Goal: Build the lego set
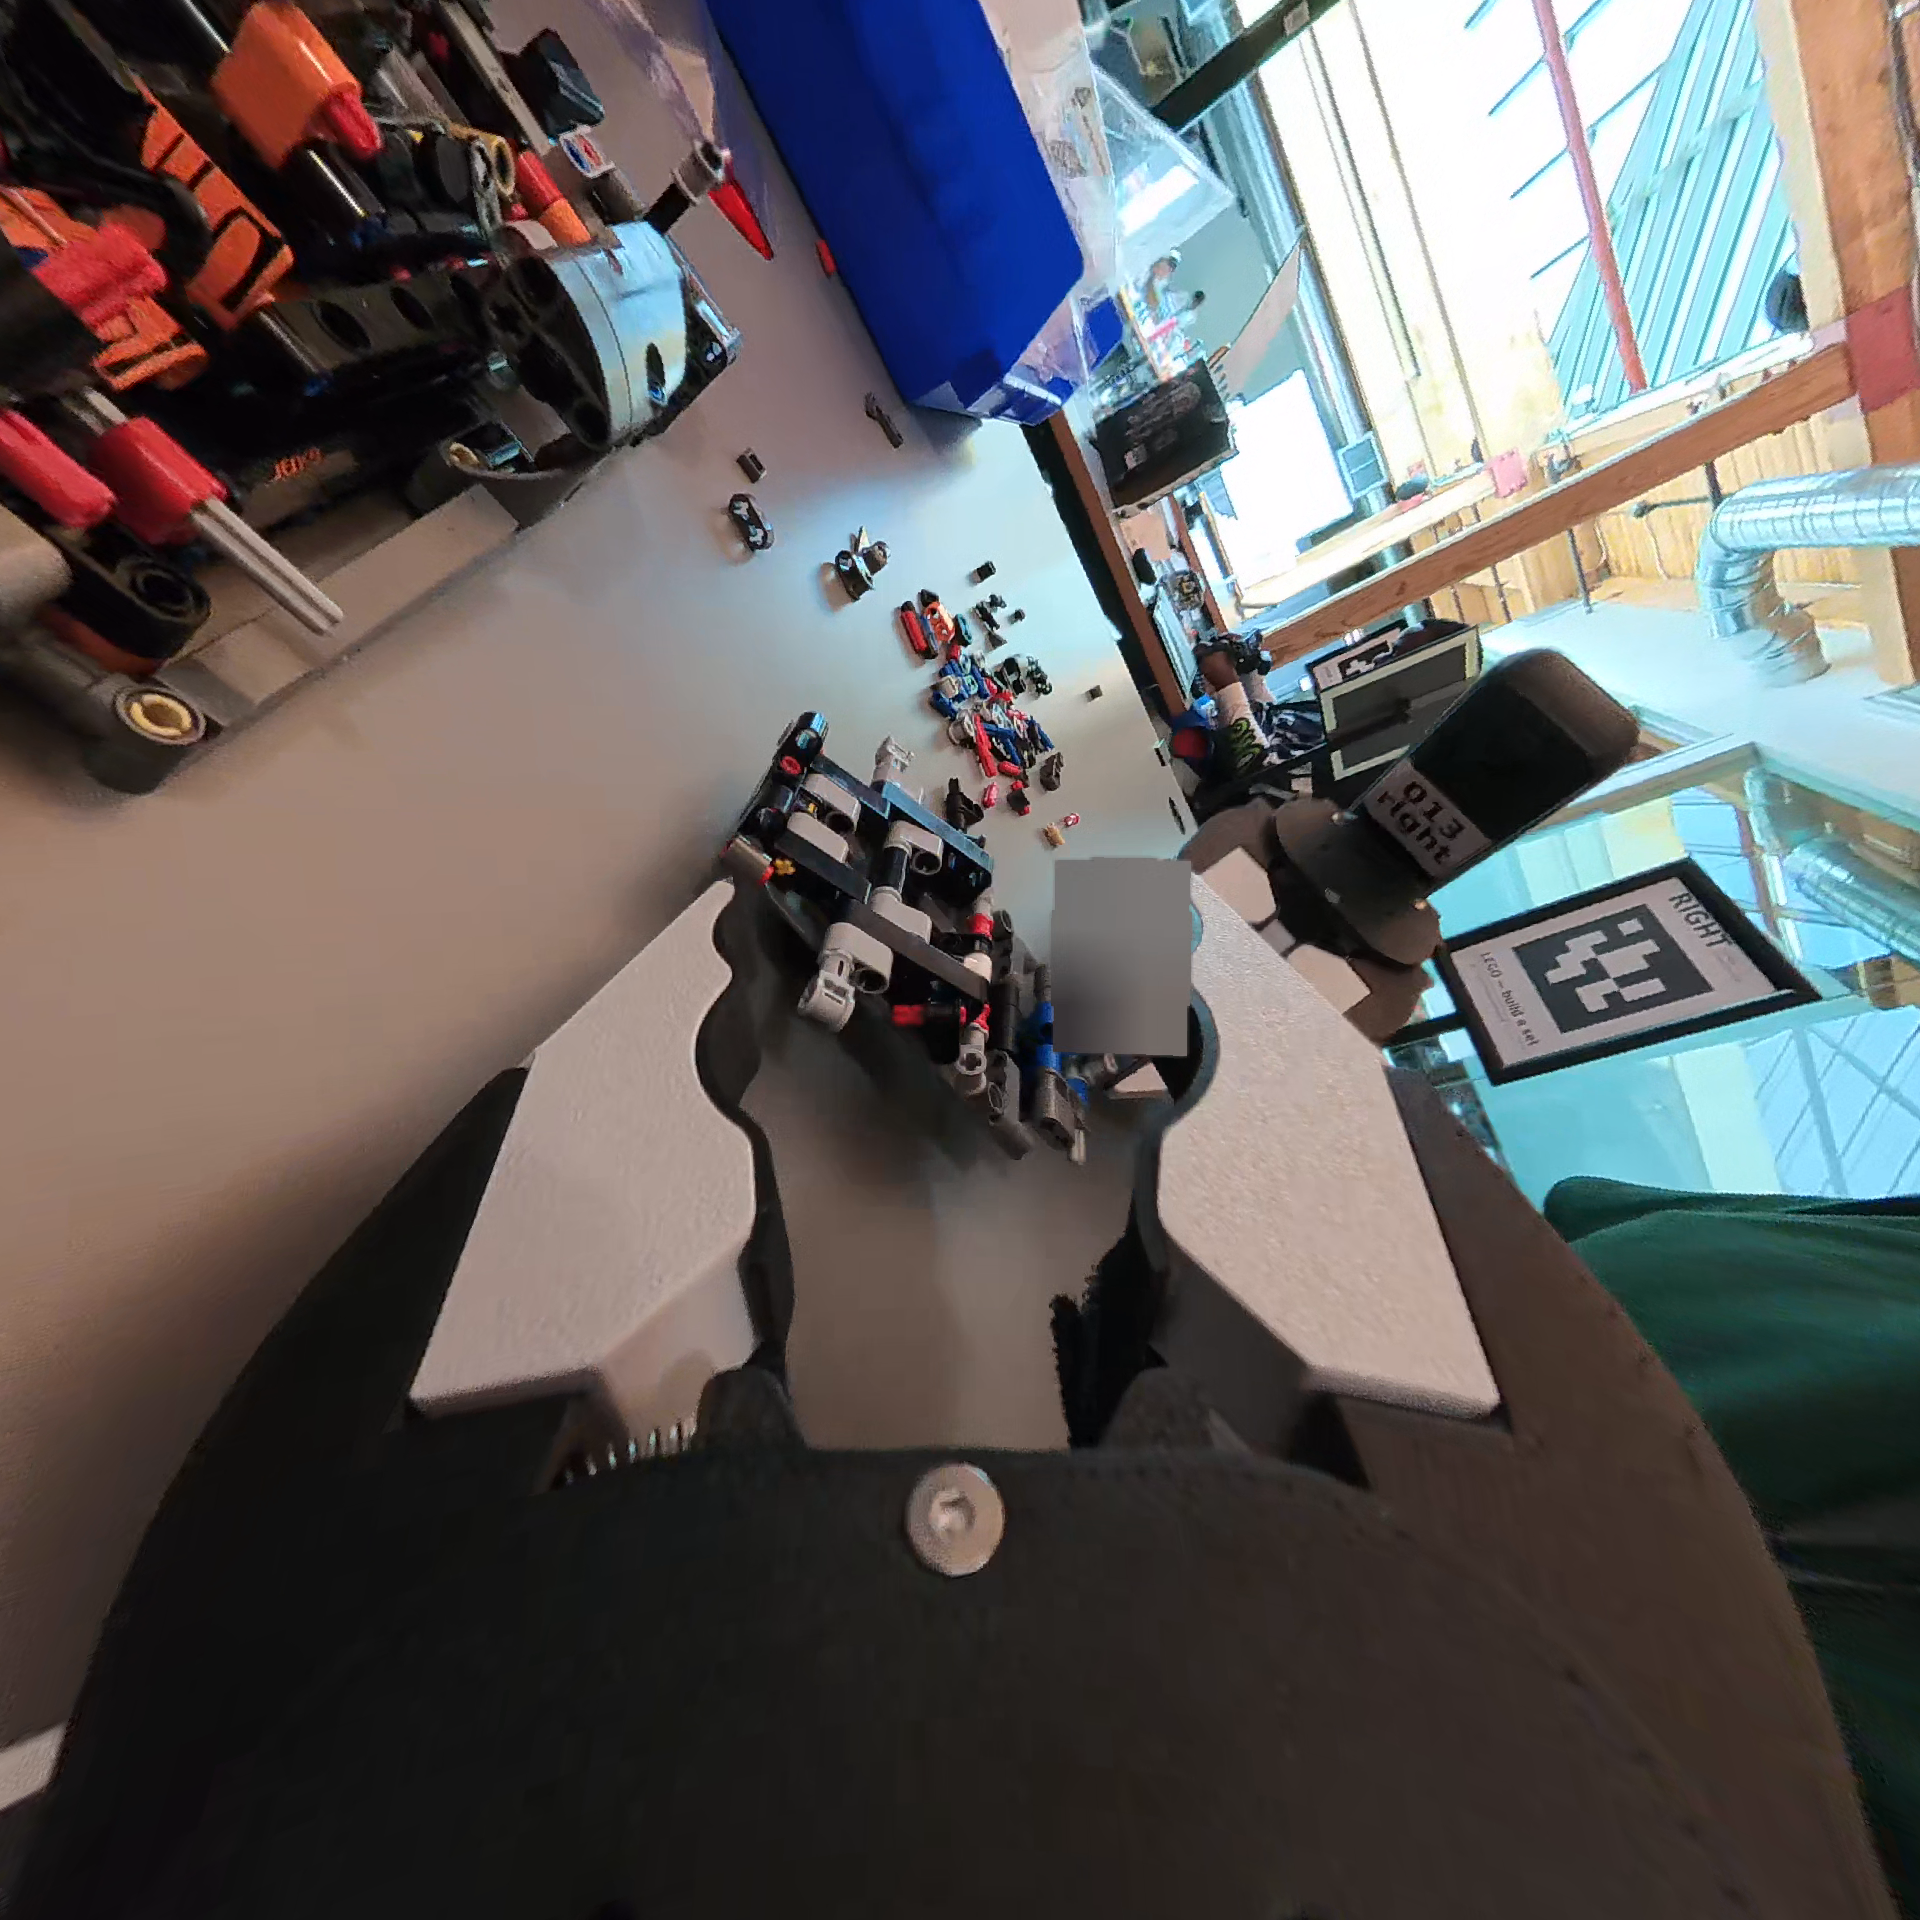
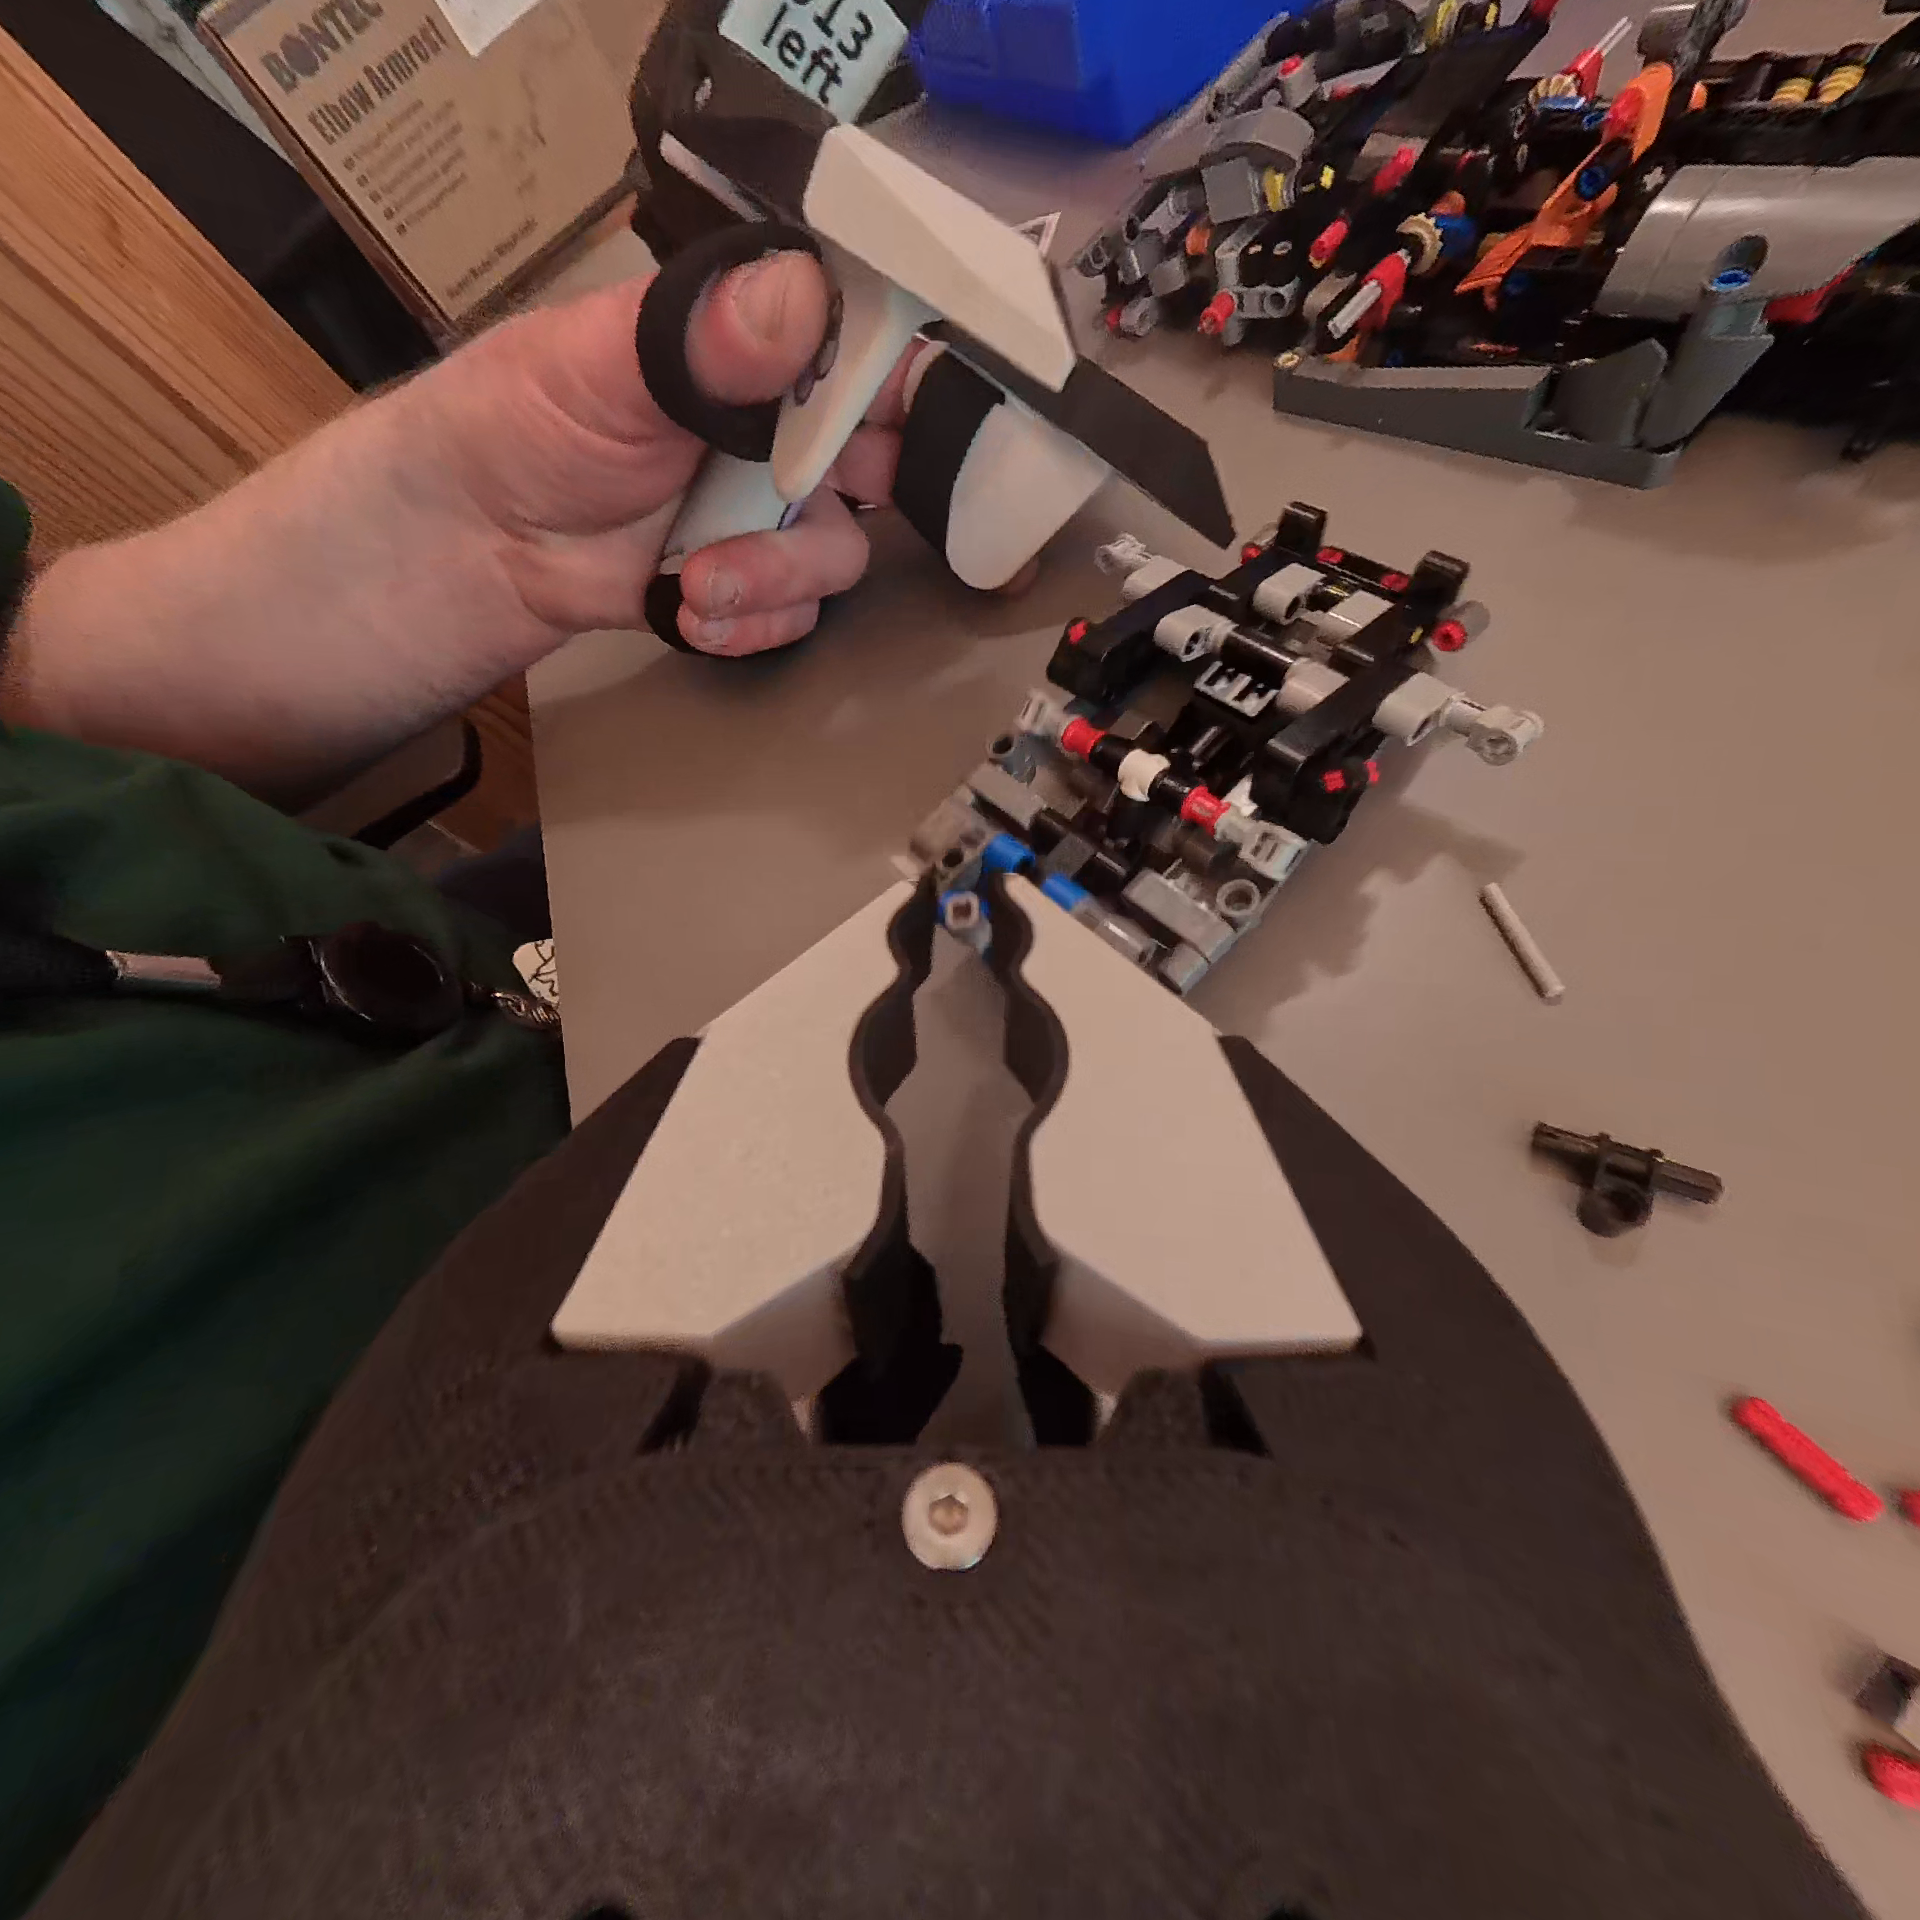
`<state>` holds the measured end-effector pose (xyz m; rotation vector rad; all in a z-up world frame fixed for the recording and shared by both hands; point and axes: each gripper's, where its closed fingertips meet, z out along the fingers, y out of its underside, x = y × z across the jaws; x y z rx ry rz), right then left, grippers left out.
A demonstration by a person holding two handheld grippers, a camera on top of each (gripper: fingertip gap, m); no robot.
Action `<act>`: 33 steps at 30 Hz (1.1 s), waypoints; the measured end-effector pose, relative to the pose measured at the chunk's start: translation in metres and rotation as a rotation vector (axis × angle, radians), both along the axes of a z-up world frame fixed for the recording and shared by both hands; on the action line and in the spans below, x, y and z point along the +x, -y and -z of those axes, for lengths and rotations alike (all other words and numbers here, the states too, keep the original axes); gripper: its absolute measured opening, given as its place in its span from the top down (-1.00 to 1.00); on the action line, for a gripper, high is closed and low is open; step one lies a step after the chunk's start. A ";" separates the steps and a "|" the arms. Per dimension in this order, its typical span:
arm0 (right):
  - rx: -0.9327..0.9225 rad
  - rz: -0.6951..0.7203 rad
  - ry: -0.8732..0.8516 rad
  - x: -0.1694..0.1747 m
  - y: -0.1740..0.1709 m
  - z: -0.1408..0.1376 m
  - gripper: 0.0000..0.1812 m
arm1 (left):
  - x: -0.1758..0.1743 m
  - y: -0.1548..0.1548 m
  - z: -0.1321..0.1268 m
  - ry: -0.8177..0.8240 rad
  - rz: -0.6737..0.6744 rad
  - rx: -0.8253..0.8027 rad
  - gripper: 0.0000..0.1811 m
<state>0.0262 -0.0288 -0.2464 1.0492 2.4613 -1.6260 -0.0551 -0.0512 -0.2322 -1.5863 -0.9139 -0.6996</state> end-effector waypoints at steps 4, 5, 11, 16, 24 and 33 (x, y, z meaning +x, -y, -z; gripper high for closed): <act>0.040 0.043 0.000 -0.001 -0.018 -0.010 0.61 | 0.007 0.006 -0.004 -0.074 -0.003 -0.008 0.17; 0.075 0.073 -0.018 -0.003 -0.028 -0.013 0.61 | 0.008 0.008 -0.006 -0.094 -0.007 -0.001 0.17; 0.327 0.426 -0.108 -0.054 -0.118 -0.021 0.87 | 0.006 0.012 -0.023 -0.249 -0.021 0.058 0.23; 0.475 0.523 -0.042 -0.083 -0.157 0.011 0.93 | 0.008 0.010 -0.034 -0.323 -0.005 0.088 0.26; 0.542 0.551 0.069 -0.097 -0.173 0.037 0.90 | 0.005 0.020 -0.041 -0.322 -0.016 0.137 0.28; 0.527 0.534 0.093 -0.102 -0.173 0.041 1.00 | 0.003 0.020 -0.045 -0.314 -0.019 0.158 0.28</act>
